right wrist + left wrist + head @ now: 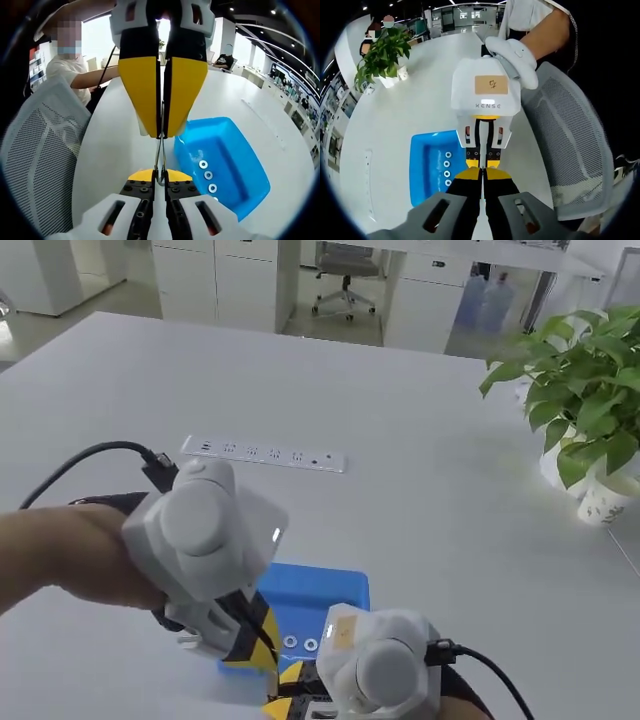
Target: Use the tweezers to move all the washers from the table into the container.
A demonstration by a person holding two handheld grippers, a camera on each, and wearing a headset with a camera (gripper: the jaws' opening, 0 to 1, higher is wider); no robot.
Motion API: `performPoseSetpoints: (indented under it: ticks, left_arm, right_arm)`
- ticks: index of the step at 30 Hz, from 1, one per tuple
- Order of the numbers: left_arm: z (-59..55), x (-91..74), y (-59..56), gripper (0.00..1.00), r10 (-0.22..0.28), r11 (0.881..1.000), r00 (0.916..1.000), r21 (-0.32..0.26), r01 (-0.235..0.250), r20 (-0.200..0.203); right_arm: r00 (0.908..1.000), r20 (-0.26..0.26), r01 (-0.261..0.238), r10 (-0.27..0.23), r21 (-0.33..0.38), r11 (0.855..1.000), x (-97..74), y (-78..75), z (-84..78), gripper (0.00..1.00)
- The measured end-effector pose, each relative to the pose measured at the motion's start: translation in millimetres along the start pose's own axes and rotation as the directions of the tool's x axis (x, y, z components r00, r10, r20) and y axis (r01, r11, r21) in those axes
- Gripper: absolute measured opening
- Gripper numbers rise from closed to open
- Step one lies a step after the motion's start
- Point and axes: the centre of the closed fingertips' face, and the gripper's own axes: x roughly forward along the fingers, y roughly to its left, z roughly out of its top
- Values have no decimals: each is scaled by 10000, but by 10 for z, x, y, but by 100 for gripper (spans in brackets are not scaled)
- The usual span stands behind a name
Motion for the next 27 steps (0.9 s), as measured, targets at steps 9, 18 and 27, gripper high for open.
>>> performPoseSetpoints:
  ticks: [9, 18, 27]
  left_arm:
    - [67, -116, -31, 3, 5, 10000, 10000, -45, -4, 33]
    - [182, -289, -18, 3, 90, 9999, 10000, 102, -90, 14]
    - [264, -440, 84, 3, 279, 9992, 9996, 271, -279, 15]
  right_arm:
    - [10000, 21, -39, 39, -93, 9999, -78, 21, 105, 7]
    - [9999, 112, 57, -53, -302, 9995, -202, -19, 267, 7]
    - [9995, 242, 230, -218, -521, 9984, -298, -145, 408, 7]
